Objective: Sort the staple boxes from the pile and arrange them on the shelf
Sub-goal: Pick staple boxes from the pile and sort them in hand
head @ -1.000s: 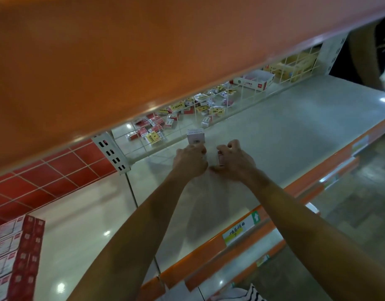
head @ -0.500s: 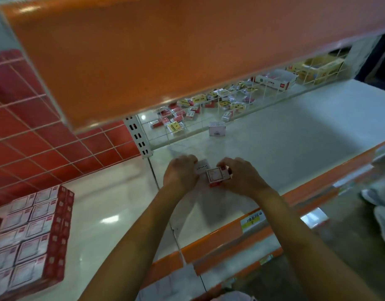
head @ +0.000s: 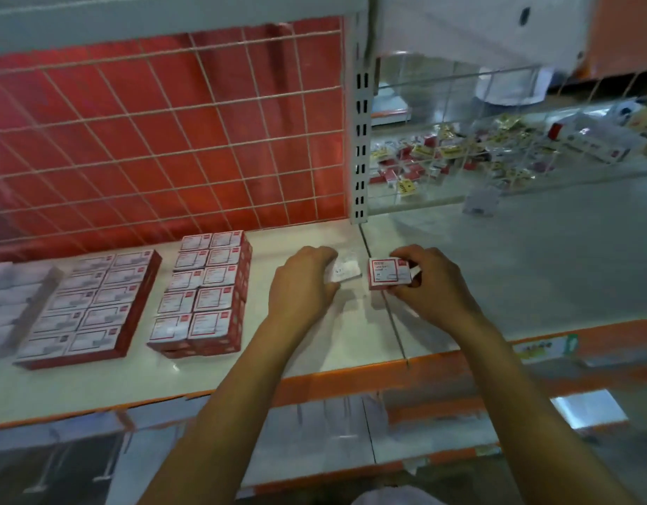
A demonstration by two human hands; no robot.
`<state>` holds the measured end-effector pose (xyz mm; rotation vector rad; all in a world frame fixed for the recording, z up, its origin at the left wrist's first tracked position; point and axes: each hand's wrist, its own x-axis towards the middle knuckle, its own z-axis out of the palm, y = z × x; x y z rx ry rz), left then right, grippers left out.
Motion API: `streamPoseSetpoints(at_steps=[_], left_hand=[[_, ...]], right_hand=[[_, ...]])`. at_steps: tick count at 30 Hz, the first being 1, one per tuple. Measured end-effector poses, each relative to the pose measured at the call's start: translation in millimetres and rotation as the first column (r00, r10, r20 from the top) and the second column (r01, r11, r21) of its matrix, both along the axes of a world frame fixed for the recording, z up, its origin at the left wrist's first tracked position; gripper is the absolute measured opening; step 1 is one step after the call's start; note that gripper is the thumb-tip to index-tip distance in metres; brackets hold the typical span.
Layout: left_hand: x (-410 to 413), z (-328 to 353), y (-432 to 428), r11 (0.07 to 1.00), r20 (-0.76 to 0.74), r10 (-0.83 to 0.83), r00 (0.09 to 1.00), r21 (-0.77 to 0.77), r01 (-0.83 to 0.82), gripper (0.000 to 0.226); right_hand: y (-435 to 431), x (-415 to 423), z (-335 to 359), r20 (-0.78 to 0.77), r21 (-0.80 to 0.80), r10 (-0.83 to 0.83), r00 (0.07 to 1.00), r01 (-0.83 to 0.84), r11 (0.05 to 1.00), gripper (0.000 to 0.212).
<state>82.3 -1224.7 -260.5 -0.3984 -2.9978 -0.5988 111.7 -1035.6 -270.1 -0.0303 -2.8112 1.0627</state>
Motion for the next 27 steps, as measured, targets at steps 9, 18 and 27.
streamPoseSetpoints(at_steps=[9,18,27], left_hand=[[46.5,19.6,-135.3,0.996,-0.095,0.085,0.992,0.018,-0.084,0.046],[73.2,10.8,-226.0,0.996,-0.073,0.092,0.993,-0.003,-0.092,0.050],[70.9,8.3,-254.9,0.996,-0.058,0.091,0.994,0.007,-0.090,0.048]], right_hand=[[-137.0,25.1,4.2,-0.024,-0.004,0.055,0.998,-0.055,0.998,0.049],[-222.2,48.3,-0.1,-0.016,-0.014,0.058,0.998,-0.058,0.998,0.050],[-241.9,44.8,3.2,-0.009,0.011,0.028,1.000,-0.028,1.000,0.052]])
